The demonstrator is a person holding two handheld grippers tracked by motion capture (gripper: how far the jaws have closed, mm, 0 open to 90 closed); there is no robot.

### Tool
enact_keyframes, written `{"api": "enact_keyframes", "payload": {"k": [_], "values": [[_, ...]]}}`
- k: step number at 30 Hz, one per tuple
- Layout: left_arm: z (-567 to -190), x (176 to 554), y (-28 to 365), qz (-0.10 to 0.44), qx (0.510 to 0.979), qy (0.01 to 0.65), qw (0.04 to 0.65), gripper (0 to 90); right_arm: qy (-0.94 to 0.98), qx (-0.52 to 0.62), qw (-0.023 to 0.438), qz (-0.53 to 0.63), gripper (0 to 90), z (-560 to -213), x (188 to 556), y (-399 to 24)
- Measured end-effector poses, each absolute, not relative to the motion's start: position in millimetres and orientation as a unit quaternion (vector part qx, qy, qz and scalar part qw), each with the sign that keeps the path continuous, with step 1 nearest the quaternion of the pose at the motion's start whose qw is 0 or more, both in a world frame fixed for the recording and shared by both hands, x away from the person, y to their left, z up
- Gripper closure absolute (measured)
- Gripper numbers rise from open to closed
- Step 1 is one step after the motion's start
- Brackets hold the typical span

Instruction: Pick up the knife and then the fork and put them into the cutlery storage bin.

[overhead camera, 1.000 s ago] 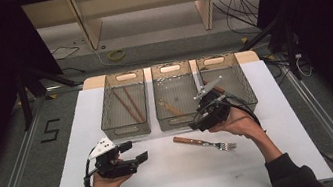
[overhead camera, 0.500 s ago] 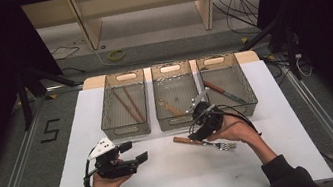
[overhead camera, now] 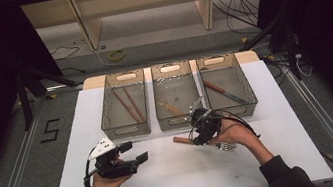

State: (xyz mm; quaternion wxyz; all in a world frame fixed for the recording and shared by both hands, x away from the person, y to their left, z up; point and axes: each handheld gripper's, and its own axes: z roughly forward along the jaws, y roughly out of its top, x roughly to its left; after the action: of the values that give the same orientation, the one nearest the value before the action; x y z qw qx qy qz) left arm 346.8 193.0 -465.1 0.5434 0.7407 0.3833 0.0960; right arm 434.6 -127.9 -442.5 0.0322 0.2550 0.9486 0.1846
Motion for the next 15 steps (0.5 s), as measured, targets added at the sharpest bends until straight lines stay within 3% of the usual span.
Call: {"api": "enact_keyframes", "payload": {"k": [15], "values": [[-465.1, 346.8, 193.1, 0.096, 0.74, 0.384, 0.544, 18.8, 0.956, 0.244, 0.036, 0.157, 64.0, -452.7, 434.9, -126.5]]}}
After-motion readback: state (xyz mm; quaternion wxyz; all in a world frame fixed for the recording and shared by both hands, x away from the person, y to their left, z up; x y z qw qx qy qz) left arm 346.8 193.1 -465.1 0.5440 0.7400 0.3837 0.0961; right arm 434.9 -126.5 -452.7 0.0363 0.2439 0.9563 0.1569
